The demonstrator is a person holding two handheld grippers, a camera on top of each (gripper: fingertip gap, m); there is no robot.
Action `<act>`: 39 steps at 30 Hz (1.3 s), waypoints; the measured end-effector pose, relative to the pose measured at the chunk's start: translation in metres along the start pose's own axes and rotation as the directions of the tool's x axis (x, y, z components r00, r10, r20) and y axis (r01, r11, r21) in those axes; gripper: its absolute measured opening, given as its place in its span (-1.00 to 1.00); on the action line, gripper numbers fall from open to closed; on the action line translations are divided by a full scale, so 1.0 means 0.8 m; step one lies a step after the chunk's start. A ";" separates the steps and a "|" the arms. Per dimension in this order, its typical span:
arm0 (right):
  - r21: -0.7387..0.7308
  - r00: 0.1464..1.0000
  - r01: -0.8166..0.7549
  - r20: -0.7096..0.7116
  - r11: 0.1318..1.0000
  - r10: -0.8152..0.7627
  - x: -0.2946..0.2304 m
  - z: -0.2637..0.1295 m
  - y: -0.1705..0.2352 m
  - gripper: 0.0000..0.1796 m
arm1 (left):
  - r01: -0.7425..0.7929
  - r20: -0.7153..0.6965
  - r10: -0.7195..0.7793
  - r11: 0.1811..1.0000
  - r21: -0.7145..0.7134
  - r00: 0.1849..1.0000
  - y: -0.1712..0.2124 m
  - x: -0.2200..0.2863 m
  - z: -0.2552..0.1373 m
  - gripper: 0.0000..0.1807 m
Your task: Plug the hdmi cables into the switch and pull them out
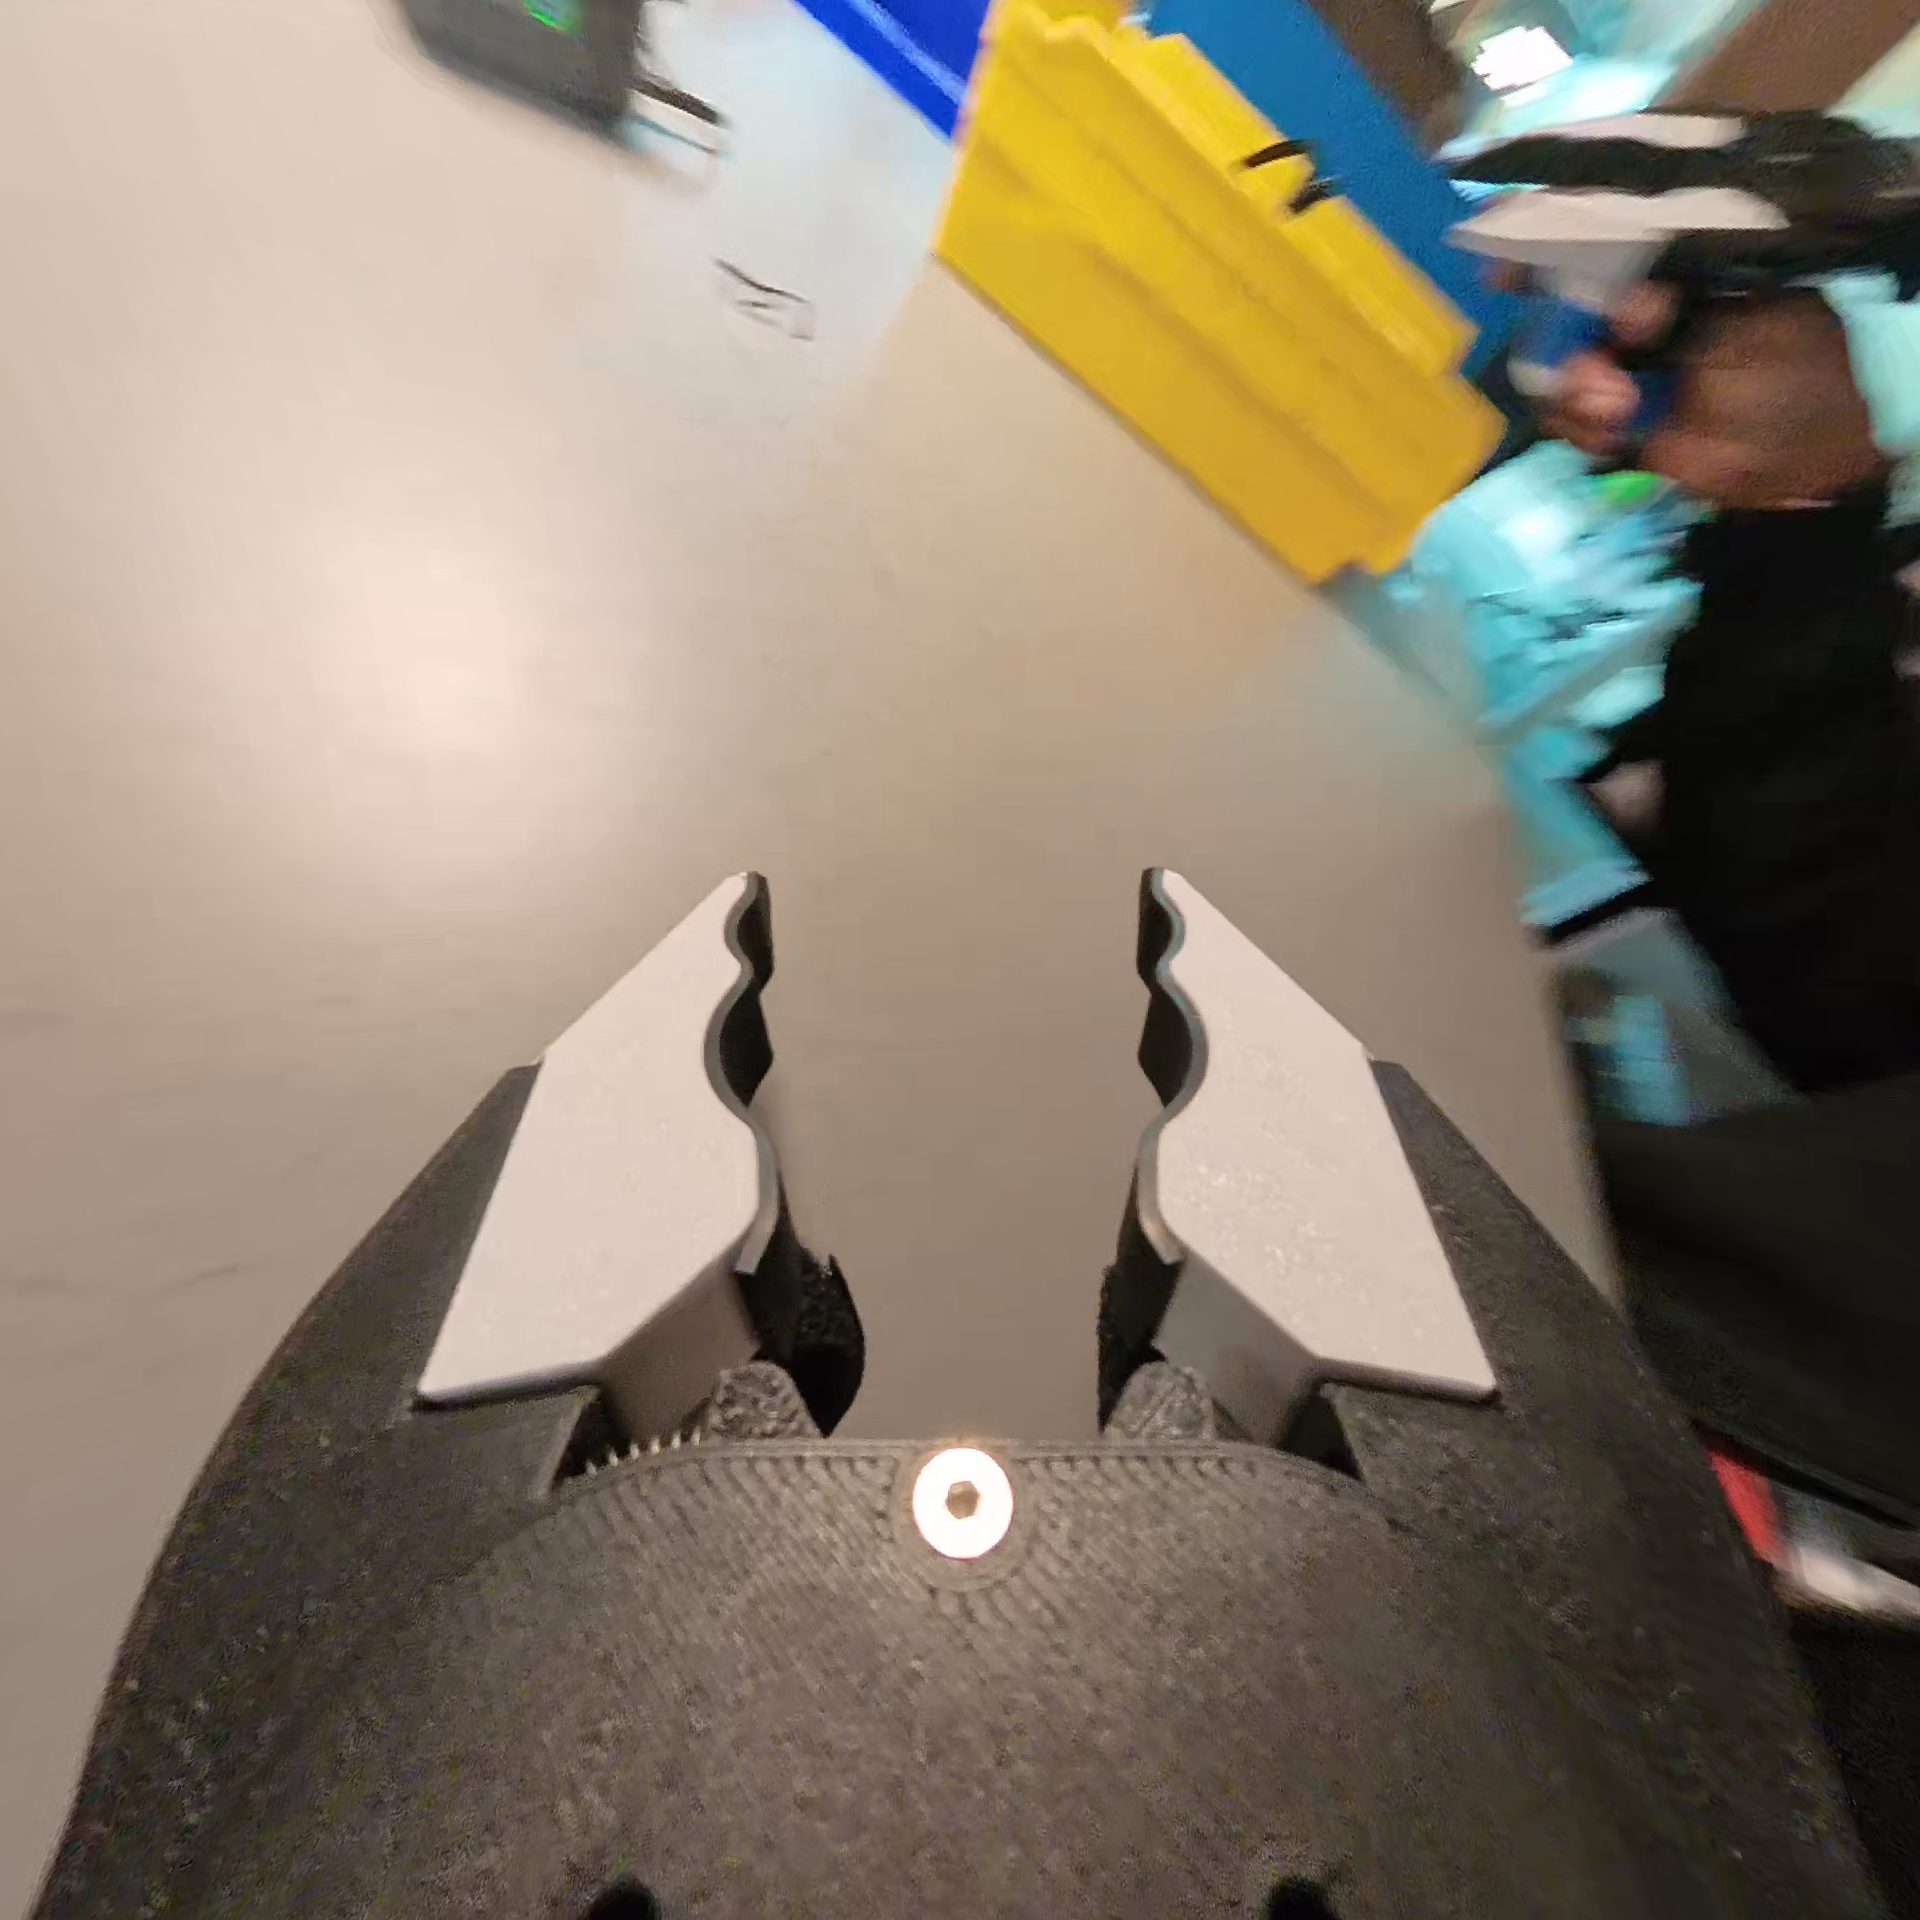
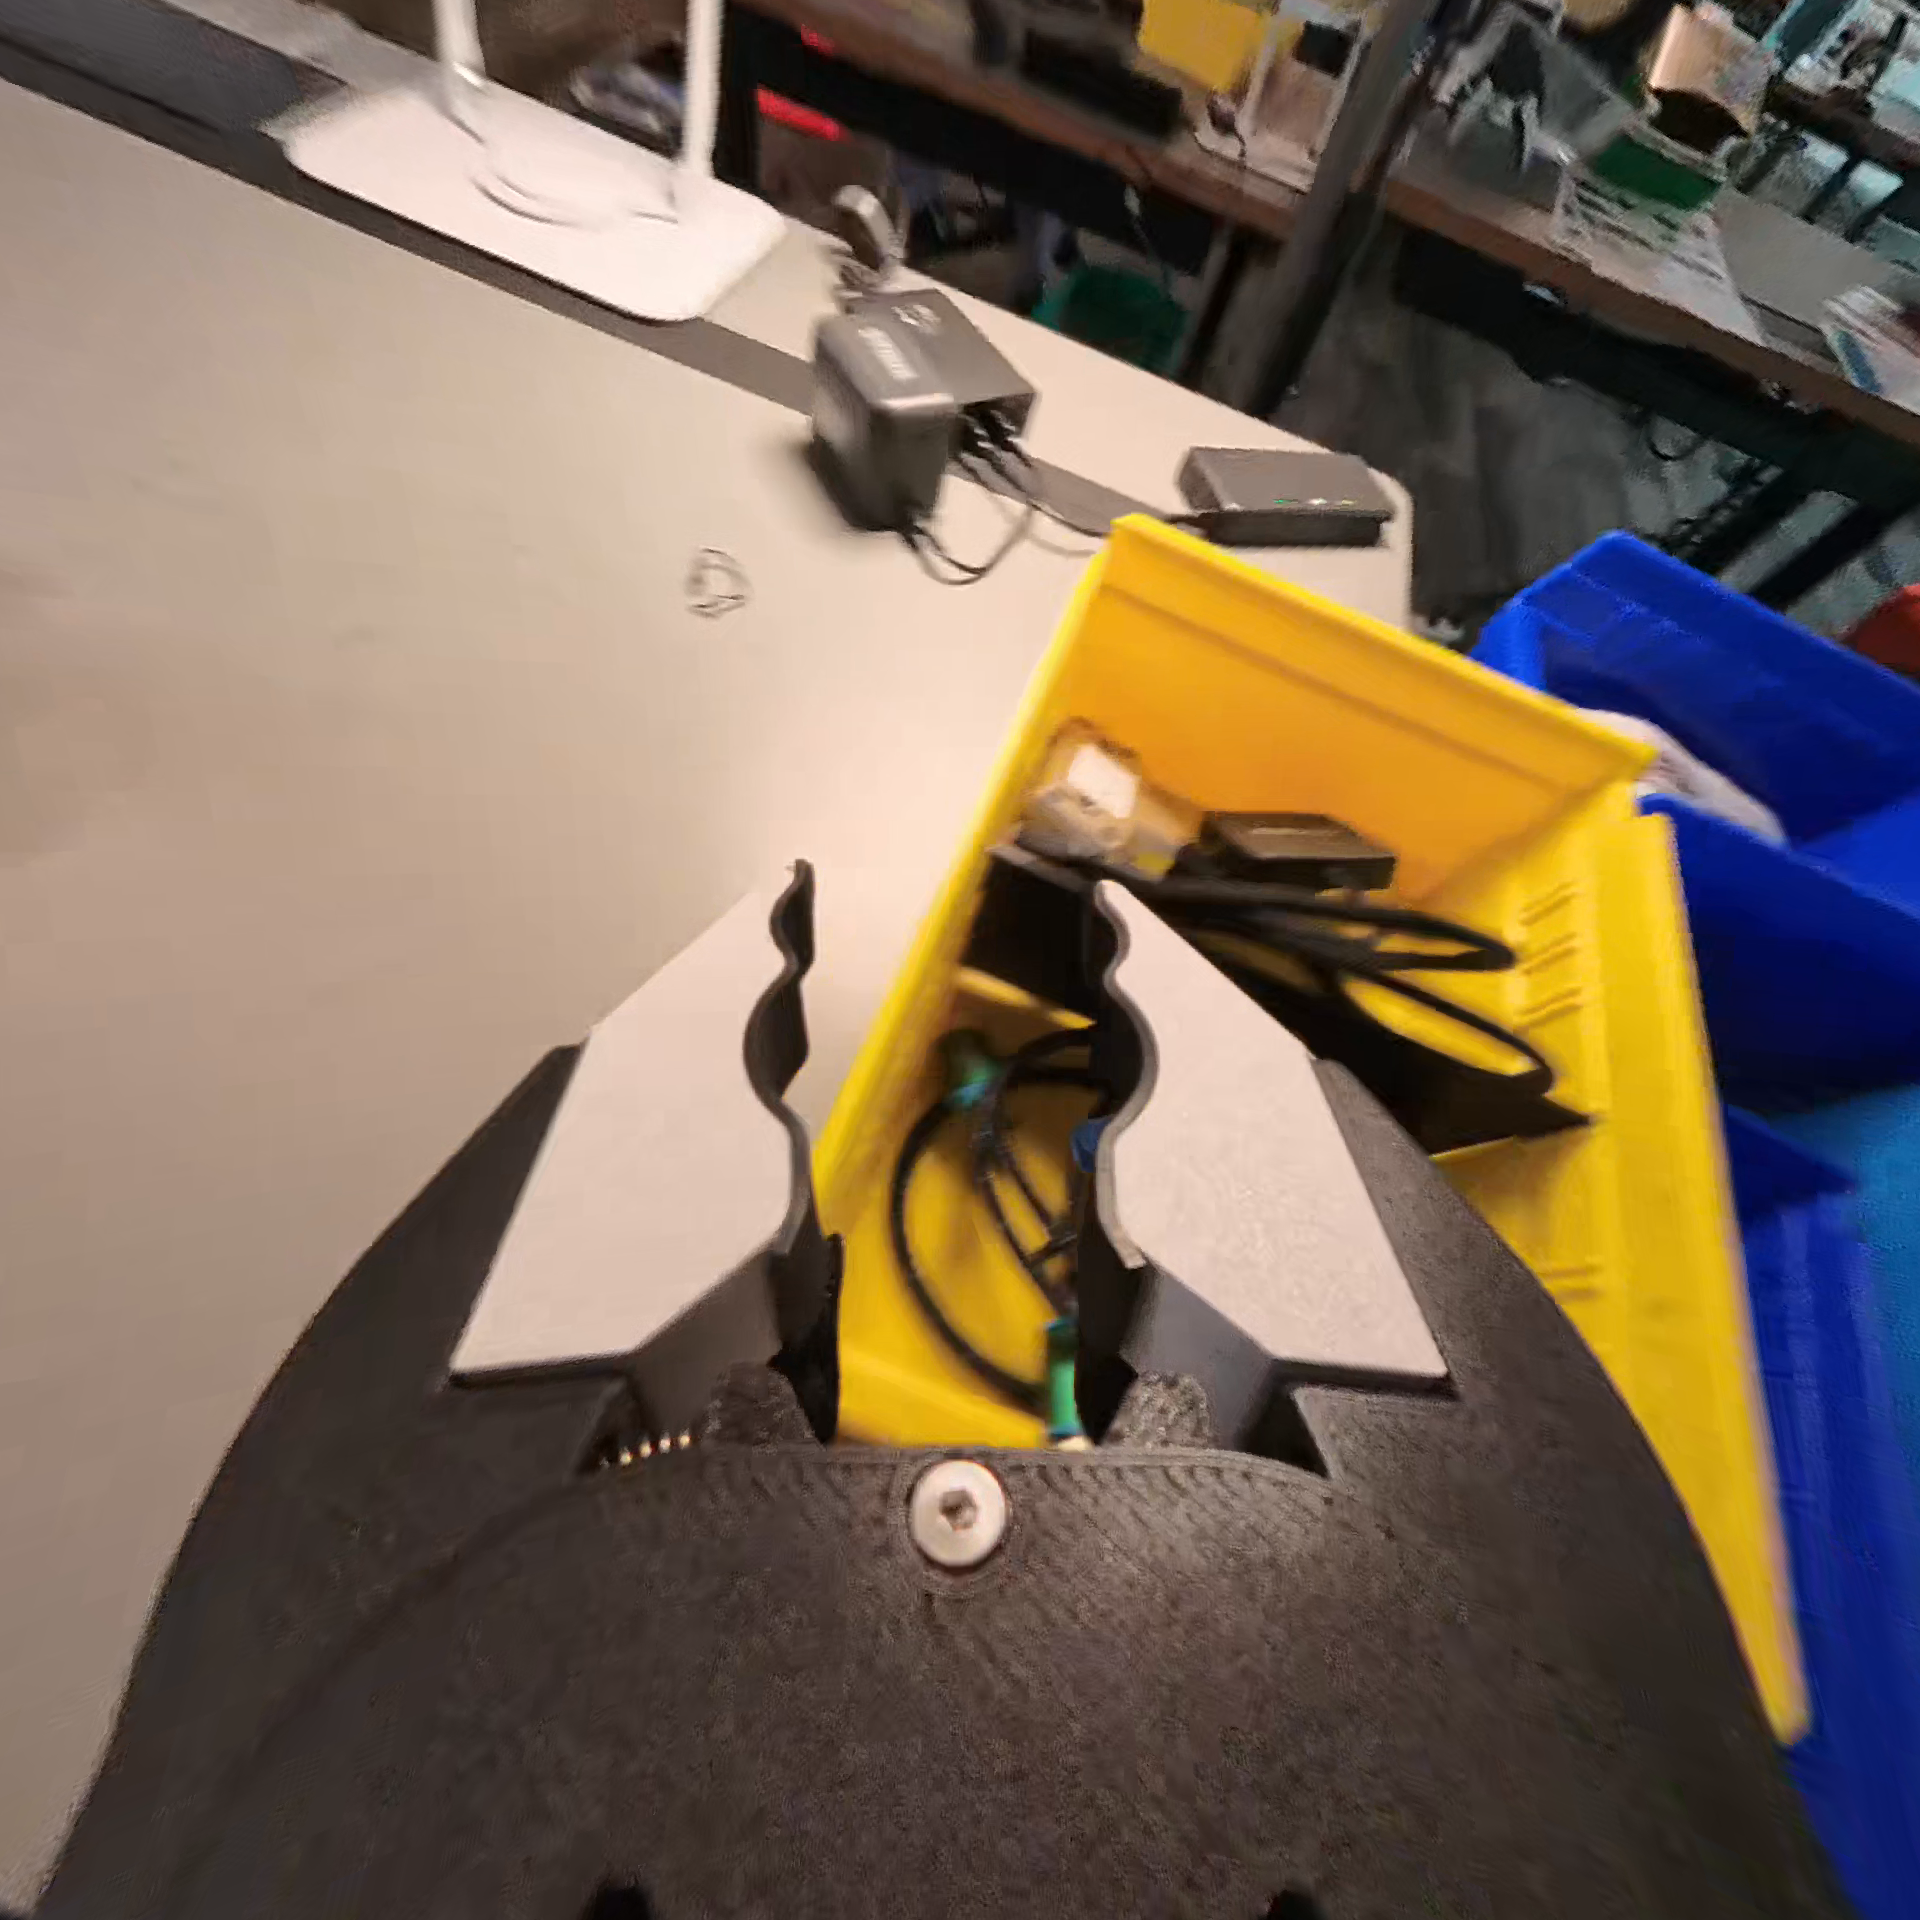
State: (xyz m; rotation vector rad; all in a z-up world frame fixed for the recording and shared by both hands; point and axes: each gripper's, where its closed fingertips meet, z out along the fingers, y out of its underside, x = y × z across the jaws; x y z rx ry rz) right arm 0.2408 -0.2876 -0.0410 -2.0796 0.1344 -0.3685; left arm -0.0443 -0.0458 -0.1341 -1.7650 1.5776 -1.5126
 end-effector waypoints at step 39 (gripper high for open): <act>0.178 0.981 0.165 0.070 0.970 -0.180 -0.163 -0.121 0.118 -0.96 | -0.260 0.924 0.125 0.965 -0.029 0.361 0.171 0.057 -0.361 -0.95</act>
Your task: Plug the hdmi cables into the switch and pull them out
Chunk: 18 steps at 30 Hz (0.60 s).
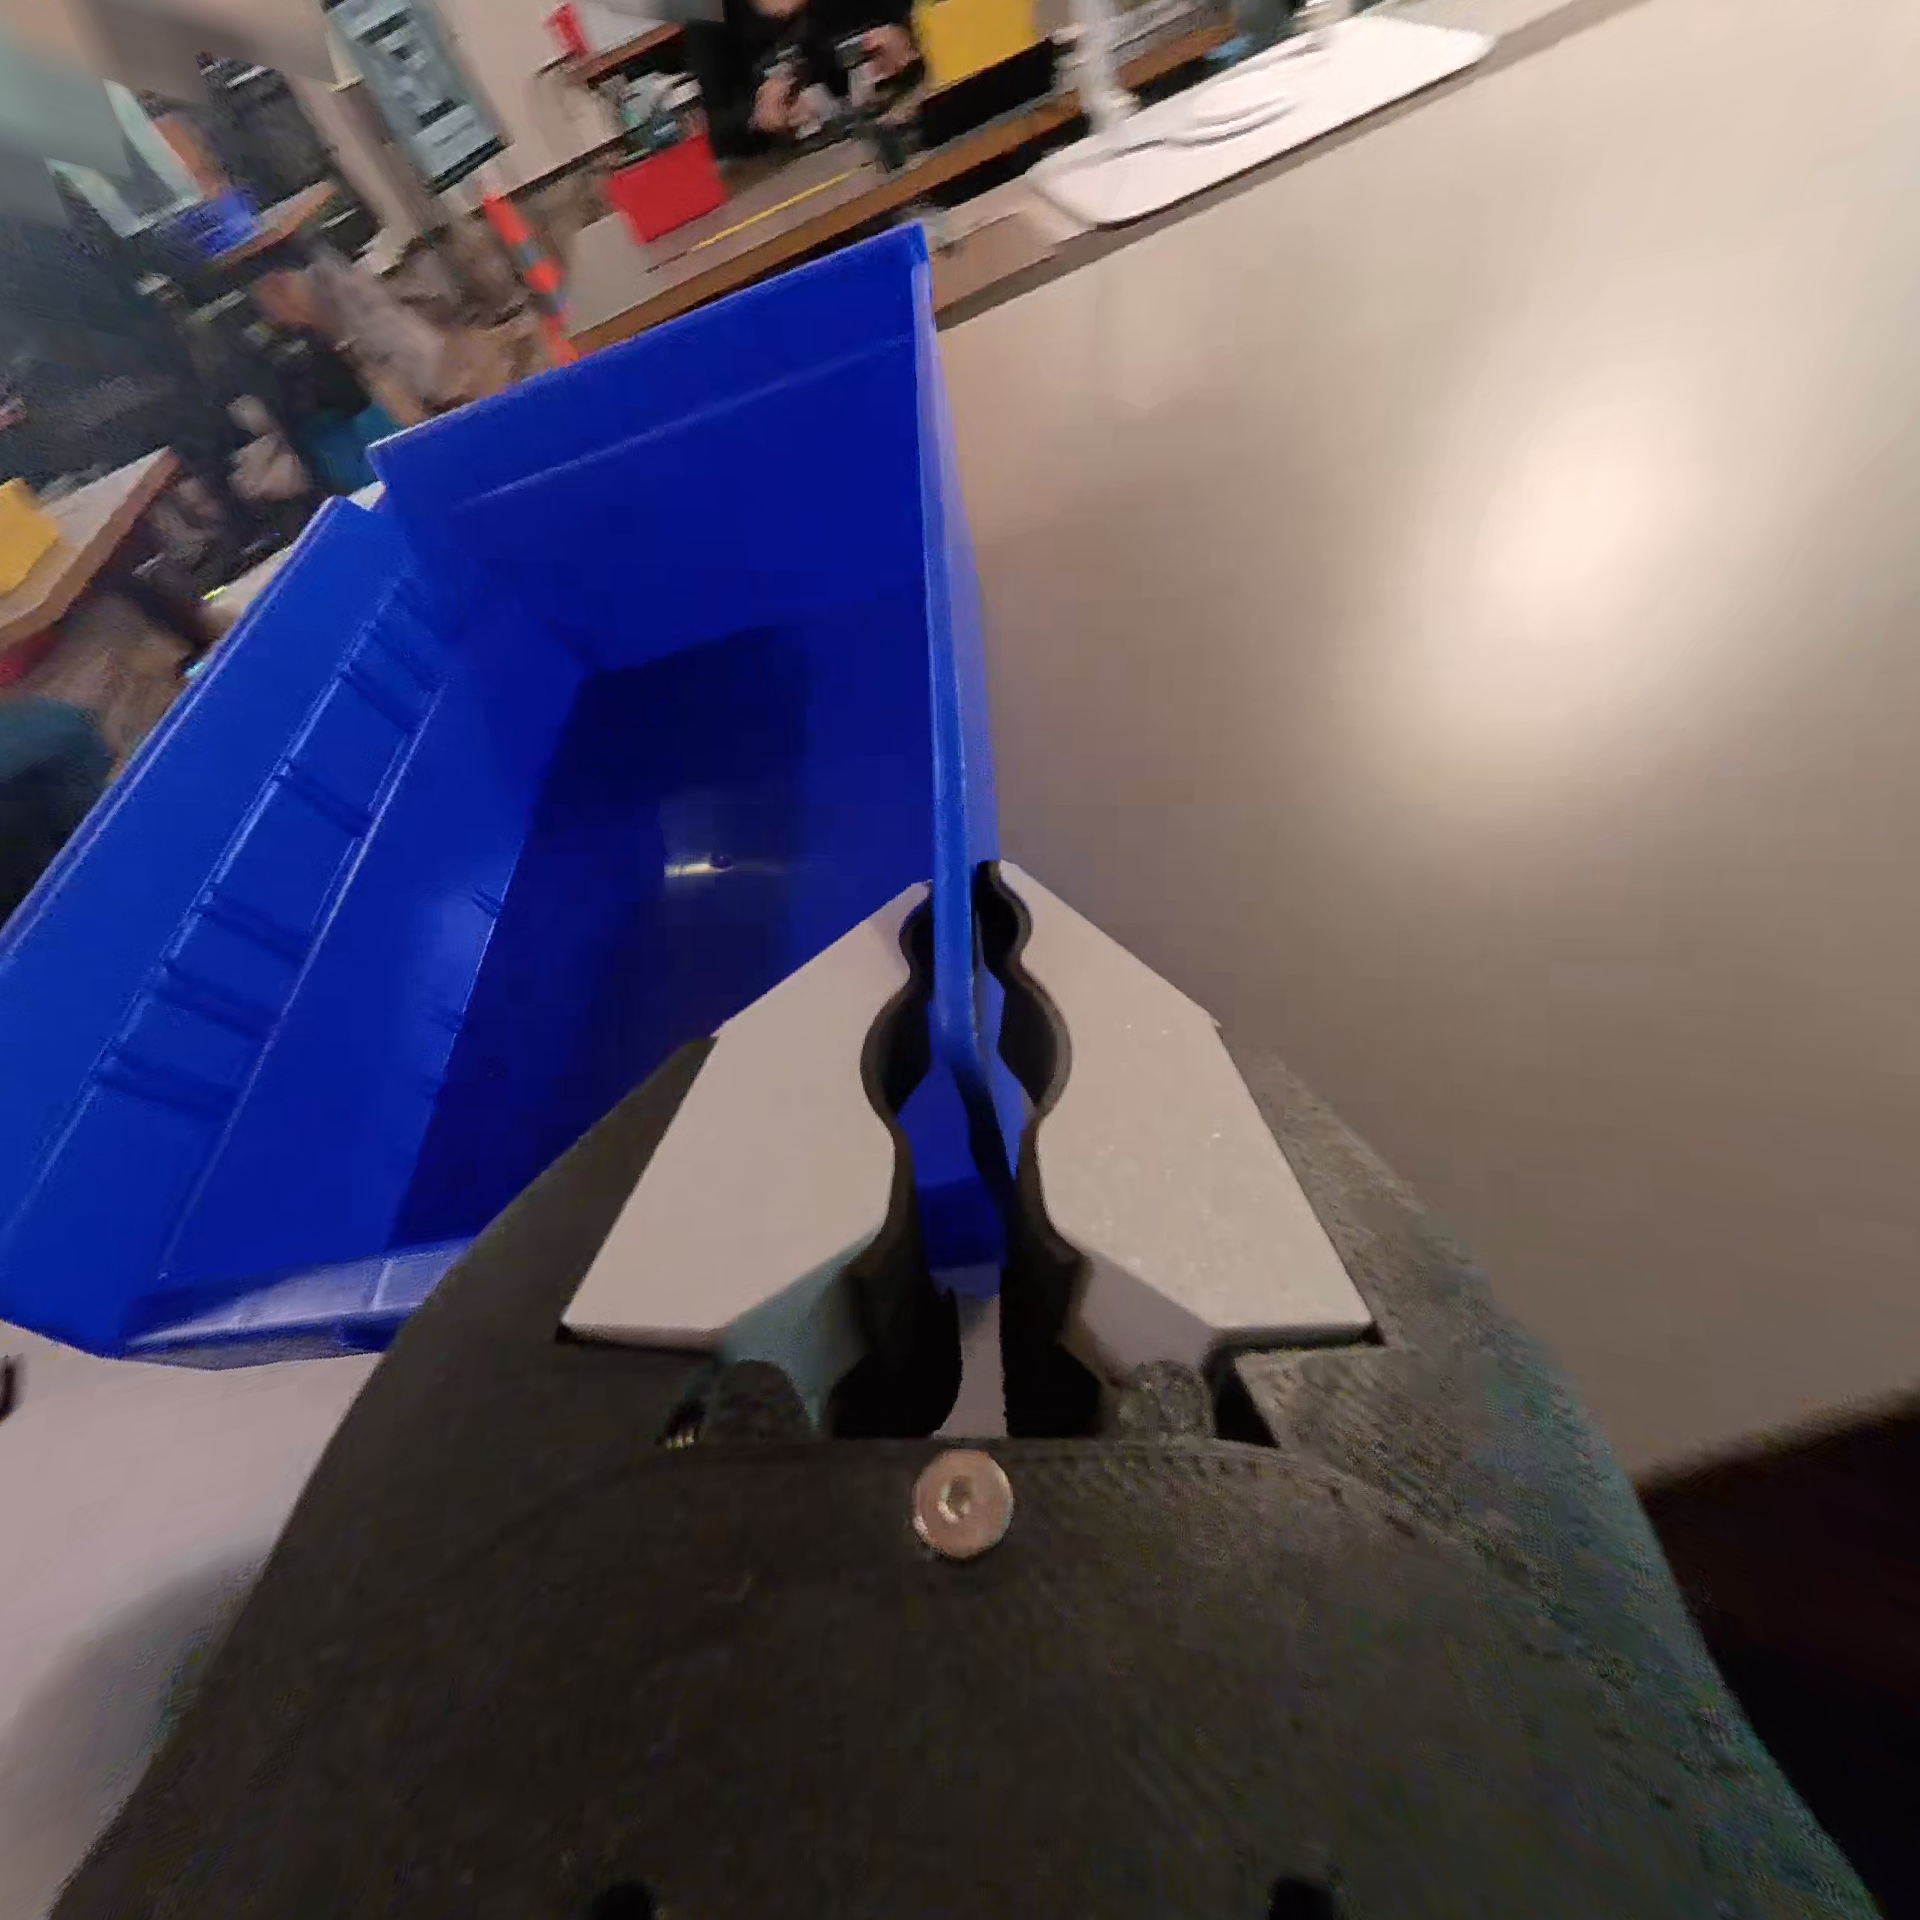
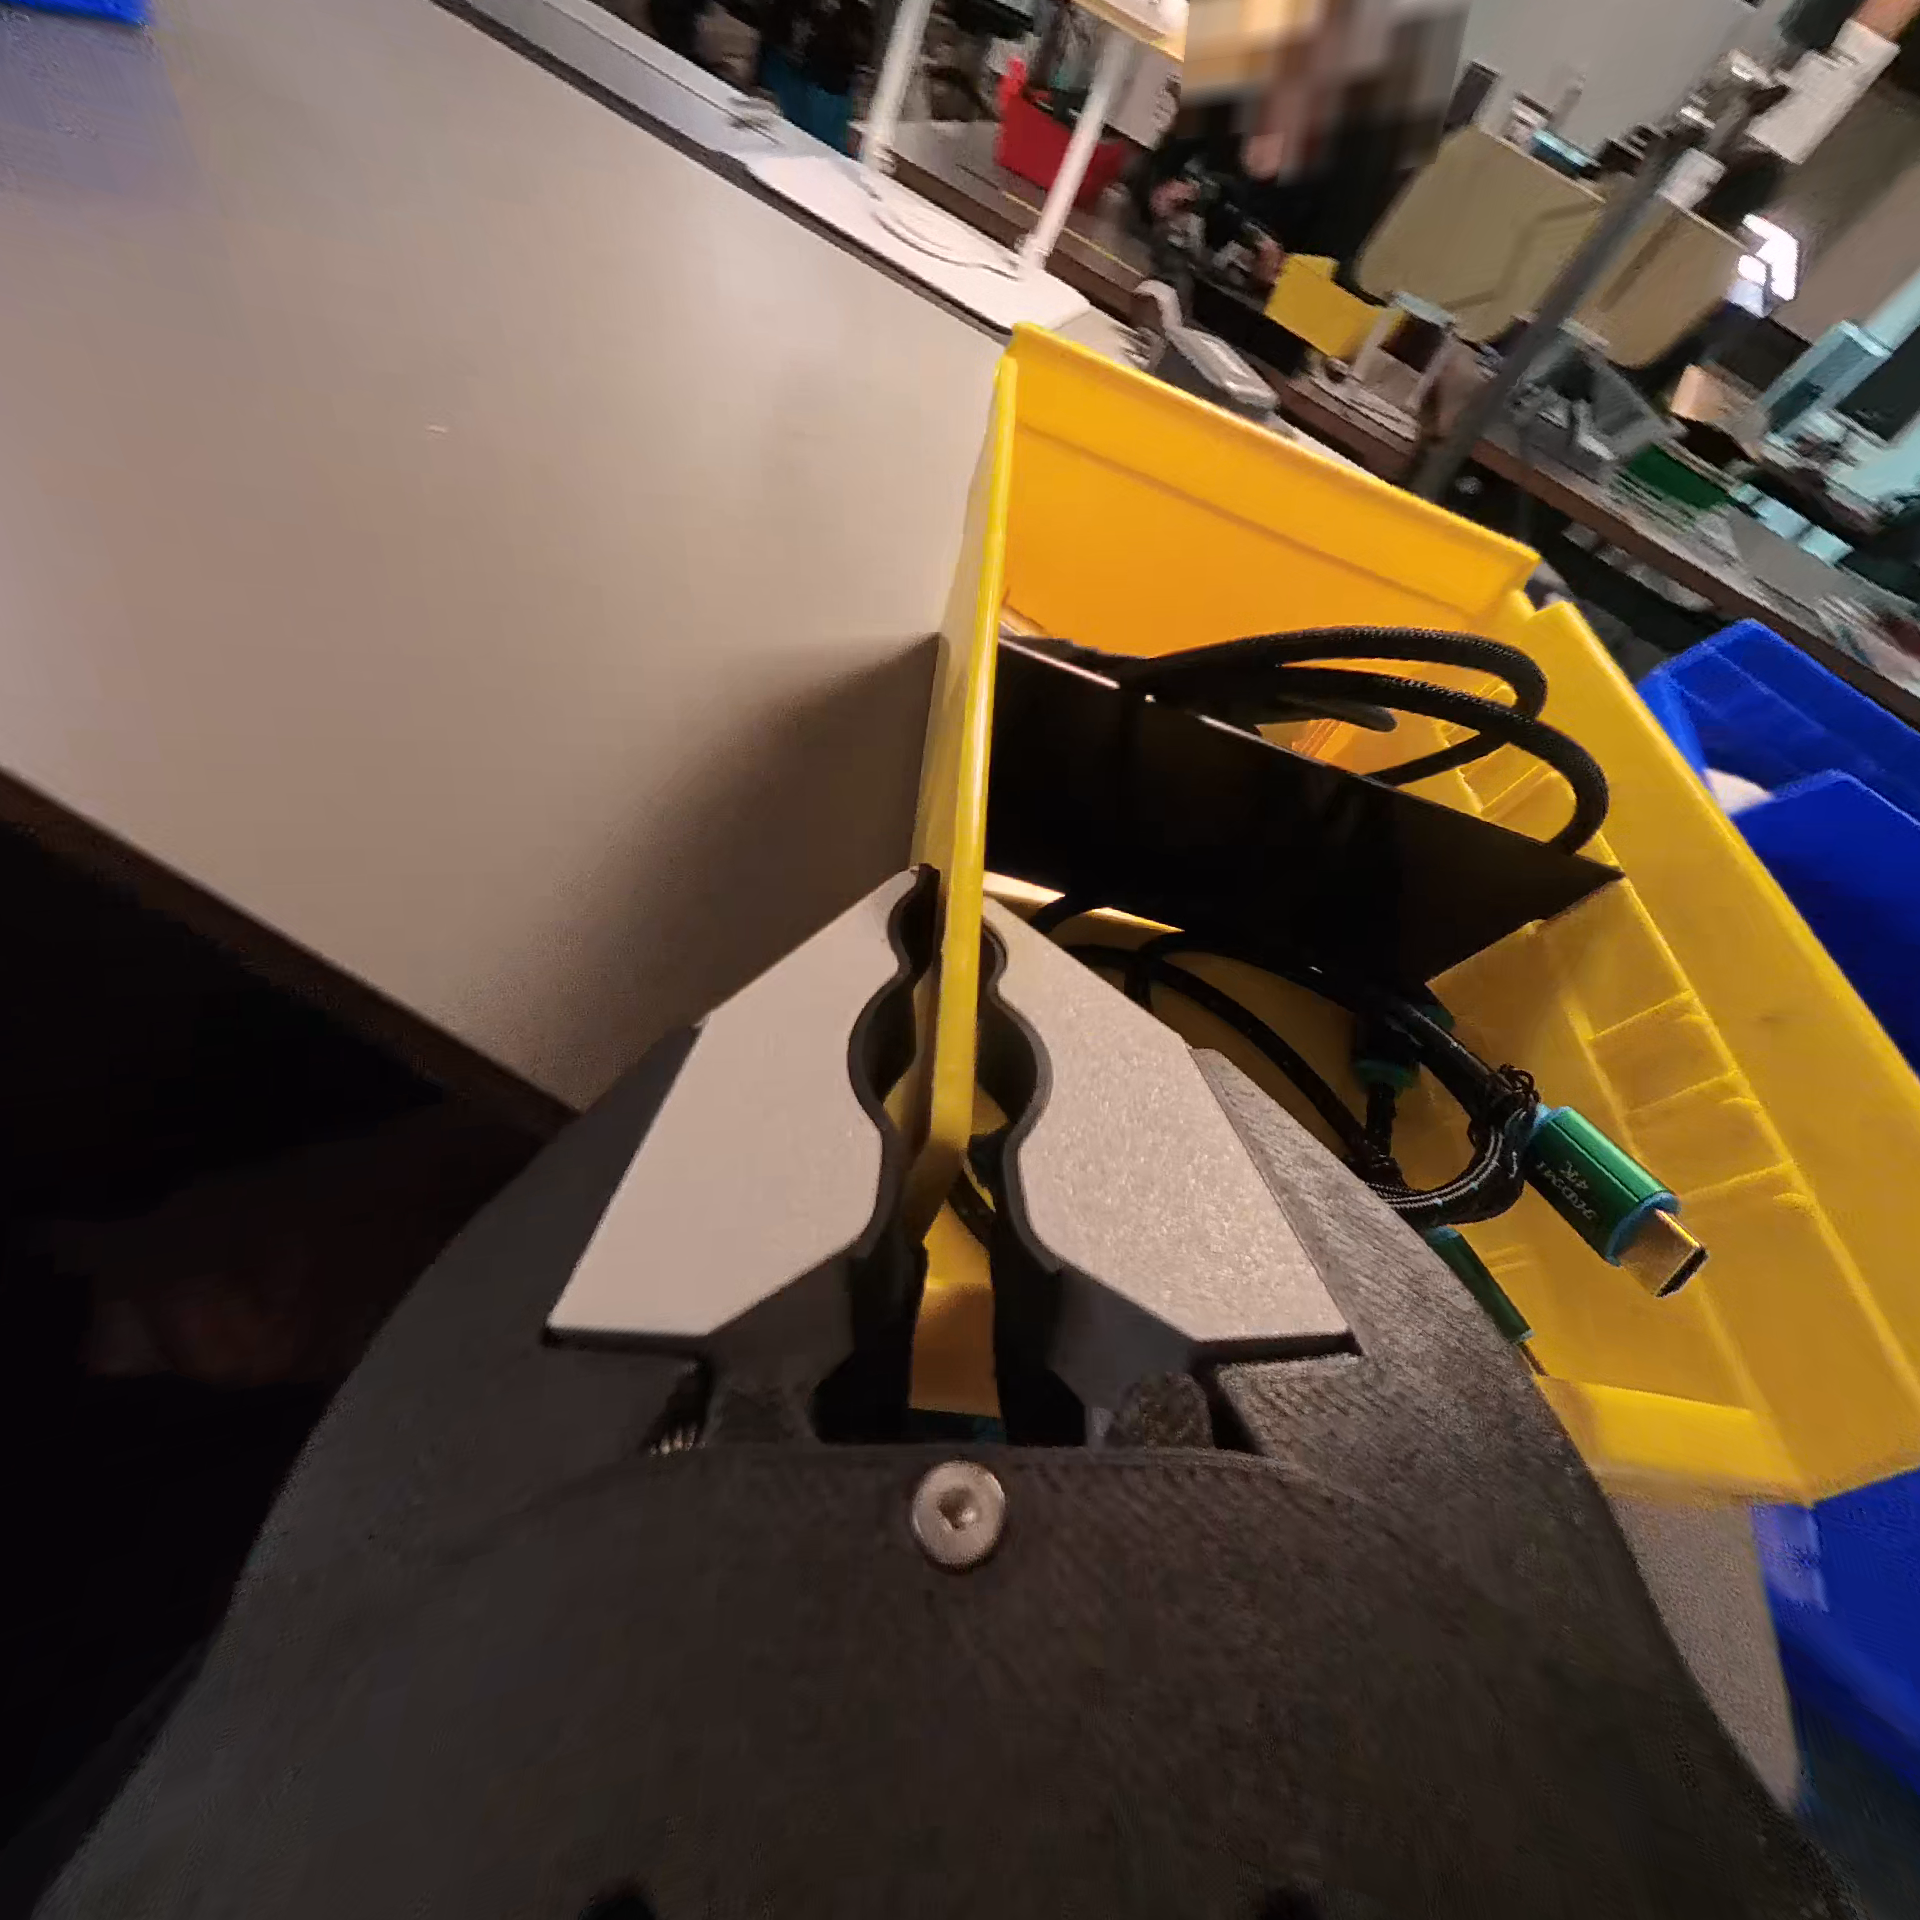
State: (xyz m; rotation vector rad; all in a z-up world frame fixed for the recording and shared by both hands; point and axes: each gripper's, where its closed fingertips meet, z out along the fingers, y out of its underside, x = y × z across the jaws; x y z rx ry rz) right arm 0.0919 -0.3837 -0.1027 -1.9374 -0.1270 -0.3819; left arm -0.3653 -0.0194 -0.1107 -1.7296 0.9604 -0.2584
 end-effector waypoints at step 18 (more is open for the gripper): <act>0.181 0.878 0.105 0.445 0.978 -0.177 -0.075 0.108 -0.068 -0.94 | -0.160 -0.651 0.252 0.967 0.198 0.716 0.006 0.192 -0.145 -0.94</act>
